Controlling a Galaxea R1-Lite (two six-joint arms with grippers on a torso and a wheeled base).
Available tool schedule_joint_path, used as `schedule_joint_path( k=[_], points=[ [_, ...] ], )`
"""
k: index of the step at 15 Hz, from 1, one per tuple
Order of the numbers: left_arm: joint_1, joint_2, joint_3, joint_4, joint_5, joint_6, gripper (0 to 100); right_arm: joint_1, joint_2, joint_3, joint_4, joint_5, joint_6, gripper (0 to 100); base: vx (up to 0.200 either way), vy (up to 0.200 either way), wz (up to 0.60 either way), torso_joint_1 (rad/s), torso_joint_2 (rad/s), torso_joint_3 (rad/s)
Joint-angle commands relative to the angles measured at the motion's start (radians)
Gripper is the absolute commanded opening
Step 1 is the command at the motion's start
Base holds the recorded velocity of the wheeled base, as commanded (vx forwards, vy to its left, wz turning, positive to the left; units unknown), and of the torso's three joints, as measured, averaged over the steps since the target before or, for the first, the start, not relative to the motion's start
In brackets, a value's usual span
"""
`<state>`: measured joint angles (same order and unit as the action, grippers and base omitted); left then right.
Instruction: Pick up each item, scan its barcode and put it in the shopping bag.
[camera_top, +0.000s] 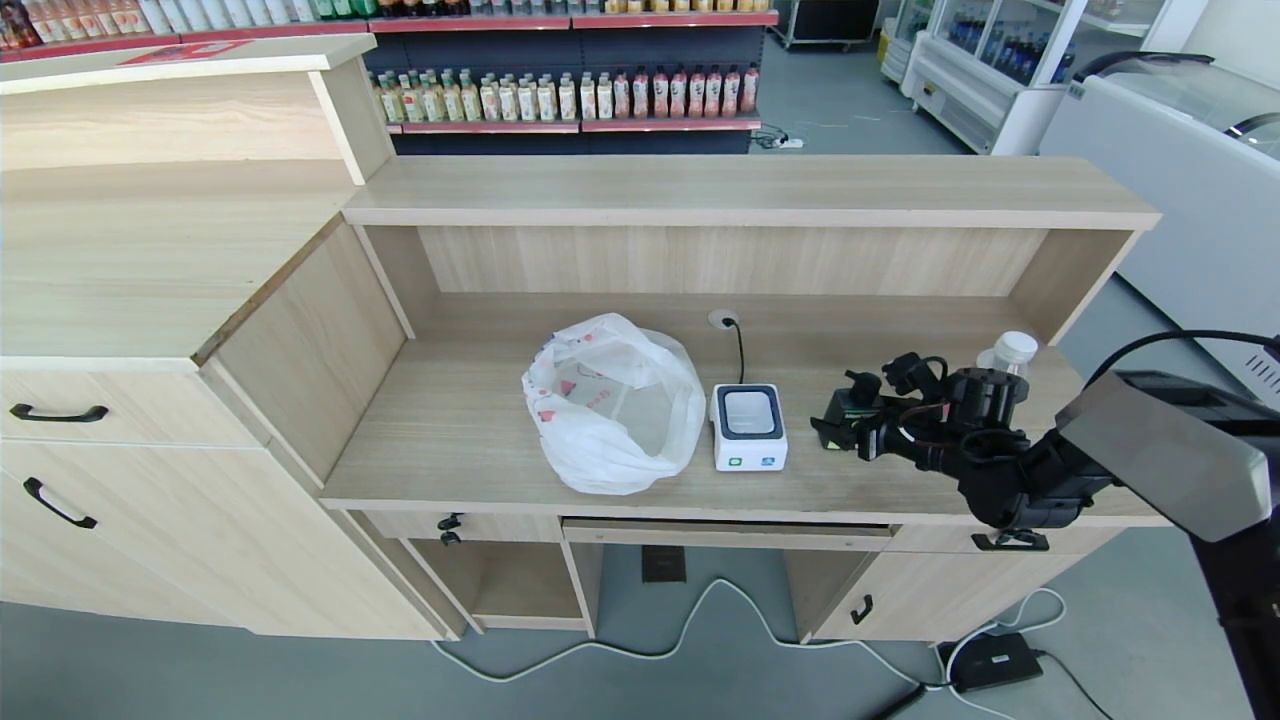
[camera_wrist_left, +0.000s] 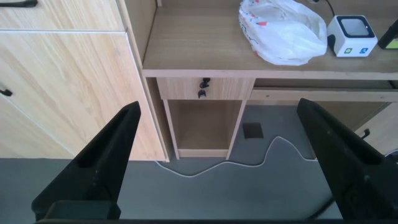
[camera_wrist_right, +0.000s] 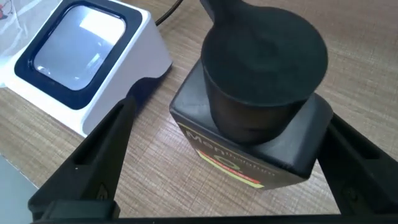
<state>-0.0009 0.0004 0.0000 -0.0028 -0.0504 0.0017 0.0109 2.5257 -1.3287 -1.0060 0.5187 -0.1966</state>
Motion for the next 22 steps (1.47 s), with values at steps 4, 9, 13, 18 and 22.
schedule_joint_path(
  k=[4, 9, 13, 18, 22],
  points=[
    [-0.001, 0.000, 0.000, 0.000, 0.000, 0.000, 100, 0.000, 0.015, -0.010, -0.002, 0.023, -0.001, 0, 0.000, 0.000, 0.00, 0.000, 0.00, 0.000],
    [-0.001, 0.000, 0.000, 0.000, 0.000, 0.000, 100, -0.005, -0.010, 0.034, -0.014, 0.020, -0.010, 0, 0.000, 0.000, 0.00, 0.000, 0.00, 0.000],
    [-0.001, 0.000, 0.000, 0.000, 0.000, 0.000, 100, 0.000, -0.097, 0.103, -0.088, 0.020, -0.076, 0, 0.000, 0.000, 0.00, 0.000, 0.00, 0.000],
    [0.001, 0.000, -0.002, 0.000, 0.000, 0.000, 100, 0.060, -0.562, 0.232, -0.132, 0.067, -0.233, 0, 0.000, 0.000, 0.00, 0.000, 0.00, 0.000],
    [-0.001, 0.000, 0.000, 0.000, 0.000, 0.000, 100, 0.155, -0.909, 0.622, -0.114, 0.066, -0.379, 0, 0.000, 0.000, 0.00, 0.000, 0.00, 0.000]
  ],
)
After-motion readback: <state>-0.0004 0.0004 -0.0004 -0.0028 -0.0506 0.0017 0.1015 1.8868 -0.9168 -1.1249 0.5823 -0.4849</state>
